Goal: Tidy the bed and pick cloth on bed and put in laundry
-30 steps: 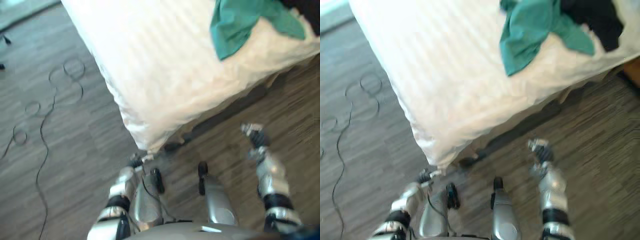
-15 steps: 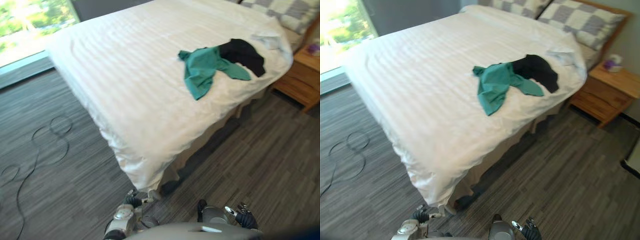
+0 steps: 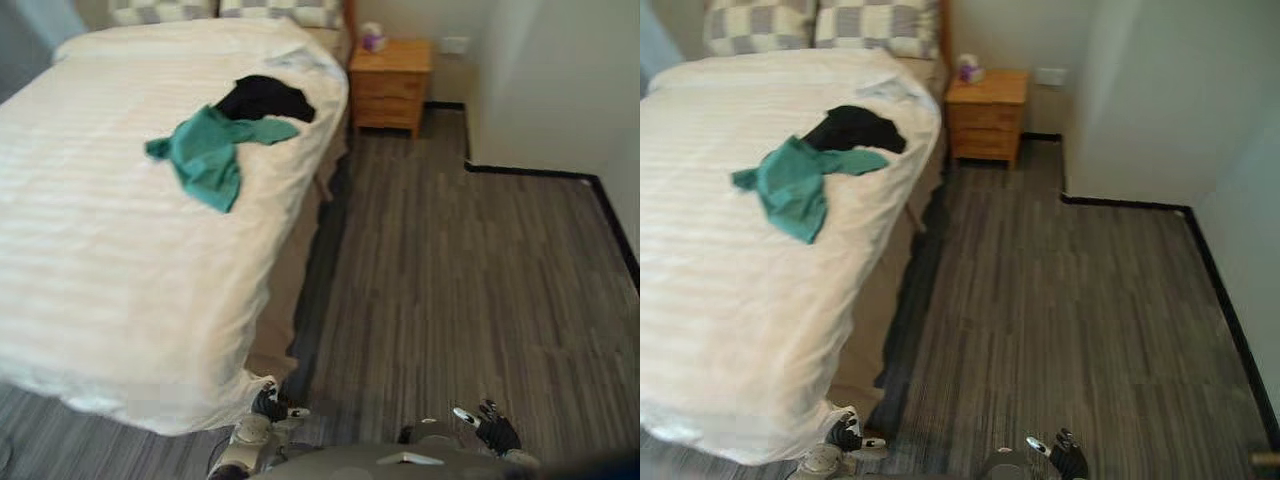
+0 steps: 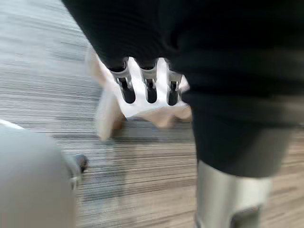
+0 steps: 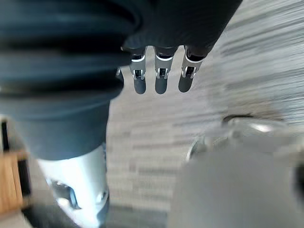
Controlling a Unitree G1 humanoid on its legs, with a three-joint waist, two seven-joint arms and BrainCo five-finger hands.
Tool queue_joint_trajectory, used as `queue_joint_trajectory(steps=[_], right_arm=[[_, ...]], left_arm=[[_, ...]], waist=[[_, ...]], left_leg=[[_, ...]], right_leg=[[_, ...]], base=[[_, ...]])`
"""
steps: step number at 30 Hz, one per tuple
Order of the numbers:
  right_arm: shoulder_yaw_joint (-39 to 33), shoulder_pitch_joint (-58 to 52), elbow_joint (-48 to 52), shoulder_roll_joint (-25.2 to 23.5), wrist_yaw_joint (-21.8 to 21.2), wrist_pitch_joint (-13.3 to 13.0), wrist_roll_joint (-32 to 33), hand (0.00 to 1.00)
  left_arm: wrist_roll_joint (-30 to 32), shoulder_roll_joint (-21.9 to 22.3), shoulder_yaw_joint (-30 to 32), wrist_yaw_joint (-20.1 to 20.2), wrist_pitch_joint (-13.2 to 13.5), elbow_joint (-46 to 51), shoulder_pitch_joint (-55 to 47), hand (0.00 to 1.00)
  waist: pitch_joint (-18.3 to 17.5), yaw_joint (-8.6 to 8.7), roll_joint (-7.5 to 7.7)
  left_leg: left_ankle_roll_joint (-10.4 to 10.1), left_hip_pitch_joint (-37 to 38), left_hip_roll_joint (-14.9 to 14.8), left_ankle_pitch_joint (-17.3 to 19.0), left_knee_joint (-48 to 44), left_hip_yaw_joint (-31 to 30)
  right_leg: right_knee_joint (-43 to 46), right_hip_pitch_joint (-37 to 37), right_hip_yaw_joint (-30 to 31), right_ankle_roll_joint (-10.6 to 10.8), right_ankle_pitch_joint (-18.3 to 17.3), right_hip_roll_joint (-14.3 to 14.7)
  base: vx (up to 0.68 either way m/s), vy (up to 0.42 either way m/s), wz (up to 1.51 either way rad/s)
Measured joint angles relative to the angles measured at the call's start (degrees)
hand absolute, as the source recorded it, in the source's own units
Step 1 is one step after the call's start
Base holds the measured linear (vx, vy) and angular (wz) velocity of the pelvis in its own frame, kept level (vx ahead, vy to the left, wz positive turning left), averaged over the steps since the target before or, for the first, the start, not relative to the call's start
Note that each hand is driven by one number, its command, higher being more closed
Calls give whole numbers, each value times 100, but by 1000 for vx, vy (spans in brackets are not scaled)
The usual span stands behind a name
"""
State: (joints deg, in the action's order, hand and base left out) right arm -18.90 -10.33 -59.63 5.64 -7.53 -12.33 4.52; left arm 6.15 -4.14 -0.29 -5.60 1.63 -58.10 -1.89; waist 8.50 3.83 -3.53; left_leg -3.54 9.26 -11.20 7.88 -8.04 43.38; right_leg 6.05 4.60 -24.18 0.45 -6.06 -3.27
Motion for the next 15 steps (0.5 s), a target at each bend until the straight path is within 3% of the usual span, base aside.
queue_joint_trajectory(steps=[3,5,6,7,8,9,10,11,12,13,15], right_arm=[[-14,-58,7,-3,-137,32,42,0],[-1,23,-23,-41,-181,37,36,0],[7,175,-120,-35,-212,54,16,0],[9,296,-210,19,-232,71,-60,0],[12,359,-261,26,-237,78,-101,0],[61,392,-256,124,-251,66,-183,0],[80,366,-241,181,-259,62,-196,0],[72,359,-262,182,-251,64,-197,0],[81,277,-239,155,-257,50,-197,0],[76,127,-259,127,-247,63,-193,0],[53,-3,-271,100,-245,74,-189,0]], left_arm=[[-84,-88,-143,44,193,11,2,0],[-255,-43,-174,47,307,9,-20,0],[-460,4,-154,49,358,25,-145,0],[-720,77,12,14,405,73,-239,0],[-793,88,56,20,422,81,-256,0],[-842,86,82,21,431,79,-288,0],[-893,95,84,24,433,77,-311,0],[-891,73,90,27,433,55,-315,0],[-902,32,105,31,435,48,-360,0],[-888,-28,108,40,439,52,-341,0],[-803,-74,140,65,408,45,-357,0]], waist=[[26,13,62],[95,-40,113],[149,-86,151],[173,-202,88],[179,-248,47],[204,-282,-100],[211,-242,-247],[226,-247,-260],[217,-233,-270],[221,-216,-123],[198,-165,-109]], left_leg=[[-58,-12,-105,-56,-131,2],[-22,-91,-146,-34,-470,-453],[44,-240,-111,85,-736,-1307],[50,-284,116,324,-810,-2414],[42,-272,218,420,-842,-2834],[54,-164,309,670,-807,-3414],[111,-85,215,984,-672,-3501],[29,-43,130,1113,-646,-3432],[78,-20,129,1155,-651,-3276],[70,8,181,1155,-669,-3261],[60,10,223,1057,-594,-3267]], right_leg=[[-694,195,223,-75,349,234],[-872,248,504,-126,433,277],[-869,222,831,-159,503,302],[-850,128,1239,-158,538,358],[-819,64,1426,-174,526,402],[-782,-36,1728,-170,526,596],[-800,-53,1766,-159,533,763],[-804,-22,1768,-159,567,820],[-771,-17,1666,-178,638,777],[-812,-4,1619,-160,762,694],[-903,10,1602,-122,852,660]], base=[[-152,-96,-27],[-131,-50,-61],[-102,-15,-130],[-79,22,-152],[-88,74,-180],[-116,99,-142],[-108,114,-126],[-41,98,-77],[-3,105,-56],[6,97,-35],[20,99,-3]])
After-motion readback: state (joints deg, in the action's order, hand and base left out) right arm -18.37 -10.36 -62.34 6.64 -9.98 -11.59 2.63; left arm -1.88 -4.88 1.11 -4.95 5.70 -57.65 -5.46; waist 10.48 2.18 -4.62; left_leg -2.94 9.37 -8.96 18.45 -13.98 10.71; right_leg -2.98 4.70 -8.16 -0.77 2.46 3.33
